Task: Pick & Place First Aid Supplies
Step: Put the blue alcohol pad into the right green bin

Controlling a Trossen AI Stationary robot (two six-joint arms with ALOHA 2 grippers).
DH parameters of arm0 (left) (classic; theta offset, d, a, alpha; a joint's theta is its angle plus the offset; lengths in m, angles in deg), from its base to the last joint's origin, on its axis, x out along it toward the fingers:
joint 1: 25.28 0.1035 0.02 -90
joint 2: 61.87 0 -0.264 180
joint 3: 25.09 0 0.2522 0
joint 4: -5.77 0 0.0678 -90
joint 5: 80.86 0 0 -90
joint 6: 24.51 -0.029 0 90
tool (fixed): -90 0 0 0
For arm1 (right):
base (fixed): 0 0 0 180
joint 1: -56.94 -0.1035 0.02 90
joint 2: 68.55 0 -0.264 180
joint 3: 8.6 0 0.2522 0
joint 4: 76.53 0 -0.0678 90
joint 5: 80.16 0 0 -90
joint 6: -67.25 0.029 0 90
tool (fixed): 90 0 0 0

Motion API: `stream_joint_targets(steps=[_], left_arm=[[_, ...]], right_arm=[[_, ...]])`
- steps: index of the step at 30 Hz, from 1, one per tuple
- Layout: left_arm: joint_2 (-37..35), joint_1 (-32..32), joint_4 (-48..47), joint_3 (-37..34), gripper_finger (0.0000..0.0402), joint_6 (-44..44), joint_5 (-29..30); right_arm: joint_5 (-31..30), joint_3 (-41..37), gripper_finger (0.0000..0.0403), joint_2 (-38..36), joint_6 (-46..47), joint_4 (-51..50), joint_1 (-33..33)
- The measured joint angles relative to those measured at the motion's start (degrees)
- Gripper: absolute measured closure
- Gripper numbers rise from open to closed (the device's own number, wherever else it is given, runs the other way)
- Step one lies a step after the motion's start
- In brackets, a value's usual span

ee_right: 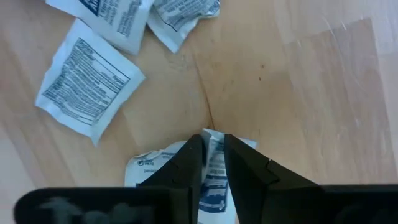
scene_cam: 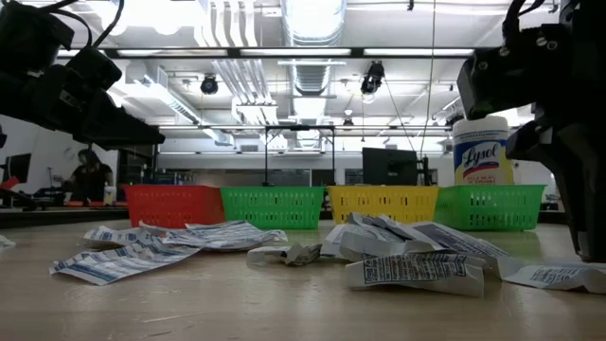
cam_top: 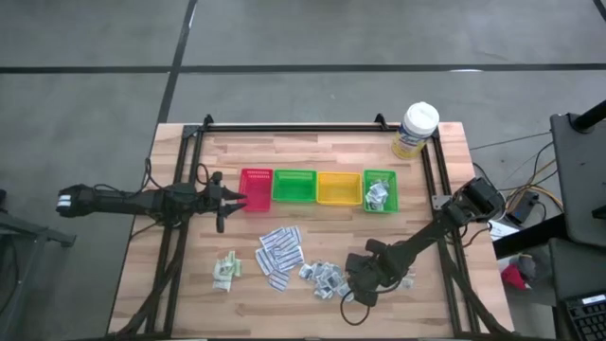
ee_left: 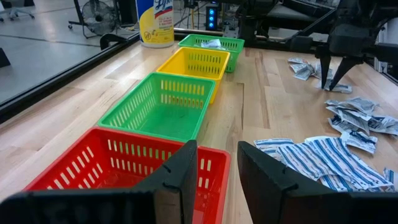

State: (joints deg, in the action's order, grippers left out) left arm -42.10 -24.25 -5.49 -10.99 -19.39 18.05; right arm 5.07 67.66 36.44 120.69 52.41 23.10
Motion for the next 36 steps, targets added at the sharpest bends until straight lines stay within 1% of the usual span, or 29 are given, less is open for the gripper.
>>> stream_joint_targets(steps=[13, 15, 21, 23, 26, 28, 36], left_arm=[[0.0, 0.0, 0.0, 0.0, 0.0289, 0.0, 0.0], [0.0, 0.0, 0.0, 0.0, 0.0289, 0.0, 0.0], [0.0, 0.0, 0.0, 0.0, 0.0289, 0.0, 0.0], [0.0, 0.0, 0.0, 0.0, 0.0289, 0.0, 0.0], [0.0, 0.0, 0.0, 0.0, 0.0289, 0.0, 0.0], [0.0, 0.0, 0.0, 0.0, 0.0289, 0.0, 0.0], [0.0, 0.0, 0.0, 0.0, 0.0289, 0.0, 0.0]], right_arm=[[-0.2, 0.2, 0.0386, -0.6, -2.4, -0.7, 0.0], [-0.2, 1.0, 0.0392, -0.6, -2.9, -2.3, 0.0], [-0.4, 5.1, 0.0394, -0.7, -3.4, -10.0, 0.0], [-1.5, 7.0, 0.0394, -0.7, -4.2, -12.7, 0.0], [-4.9, 10.3, 0.0394, -0.7, -5.4, -17.3, 0.0], [-8.4, 12.9, 0.0394, -0.7, -6.5, -21.2, 0.0], [-28.0, 21.2, 0.0394, -0.8, -7.6, -40.4, 0.0]])
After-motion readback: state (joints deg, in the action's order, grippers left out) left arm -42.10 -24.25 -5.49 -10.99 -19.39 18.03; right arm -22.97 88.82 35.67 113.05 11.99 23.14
